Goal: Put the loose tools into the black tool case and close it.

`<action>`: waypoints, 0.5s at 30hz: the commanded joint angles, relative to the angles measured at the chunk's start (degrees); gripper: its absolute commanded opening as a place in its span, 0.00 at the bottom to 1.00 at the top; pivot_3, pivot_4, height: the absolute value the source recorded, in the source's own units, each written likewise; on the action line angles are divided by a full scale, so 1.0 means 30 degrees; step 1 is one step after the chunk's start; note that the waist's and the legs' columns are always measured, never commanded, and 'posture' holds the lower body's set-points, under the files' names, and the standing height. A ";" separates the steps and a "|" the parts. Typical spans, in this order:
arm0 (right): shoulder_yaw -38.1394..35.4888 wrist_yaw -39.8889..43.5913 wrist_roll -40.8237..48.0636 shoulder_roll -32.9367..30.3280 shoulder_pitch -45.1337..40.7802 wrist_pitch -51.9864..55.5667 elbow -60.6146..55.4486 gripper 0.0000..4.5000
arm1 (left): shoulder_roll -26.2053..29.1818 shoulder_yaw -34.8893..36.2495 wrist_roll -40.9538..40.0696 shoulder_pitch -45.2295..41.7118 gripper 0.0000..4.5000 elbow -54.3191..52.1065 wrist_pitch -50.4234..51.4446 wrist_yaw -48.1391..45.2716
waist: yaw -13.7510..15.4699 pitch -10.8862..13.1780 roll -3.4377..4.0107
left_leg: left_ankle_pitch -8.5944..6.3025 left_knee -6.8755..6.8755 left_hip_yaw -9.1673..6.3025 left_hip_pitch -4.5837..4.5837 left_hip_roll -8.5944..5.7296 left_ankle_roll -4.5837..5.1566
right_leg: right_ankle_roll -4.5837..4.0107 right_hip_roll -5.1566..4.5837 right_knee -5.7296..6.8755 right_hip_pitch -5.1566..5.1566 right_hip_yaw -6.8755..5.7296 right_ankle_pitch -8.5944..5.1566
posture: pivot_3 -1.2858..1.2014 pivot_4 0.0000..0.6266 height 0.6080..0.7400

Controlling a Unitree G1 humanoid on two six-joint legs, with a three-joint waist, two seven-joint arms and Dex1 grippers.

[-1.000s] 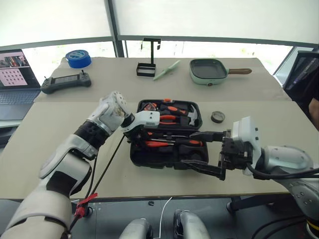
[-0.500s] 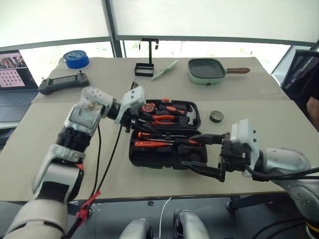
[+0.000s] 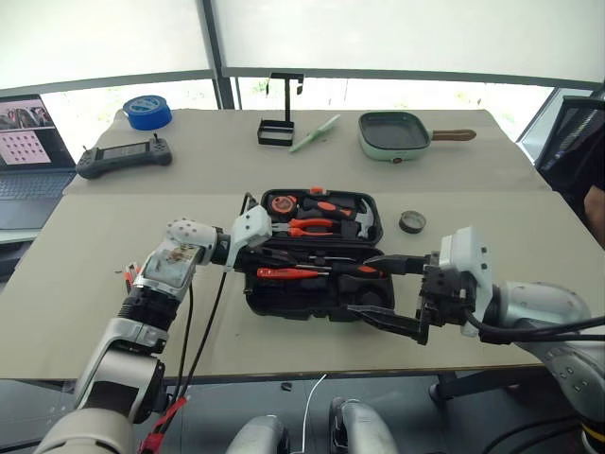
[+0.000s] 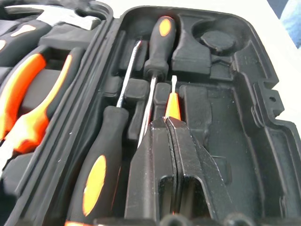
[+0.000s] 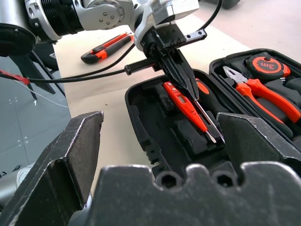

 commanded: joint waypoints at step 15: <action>-0.0231 -0.0253 0.0015 0.0181 -0.0126 -0.0287 -0.0136 1.00 | 0.0979 -0.0521 0.1240 0.0751 0.01 0.1807 -0.3581 -0.0027 | 0.0000 -0.0007 0.0006 | -0.0001 -0.0004 -0.0001 0.0061 0.0002 0.0001 | 0.0001 -0.0003 0.0005 0.0047 0.0020 0.0000 | 0.52 0.24 1.00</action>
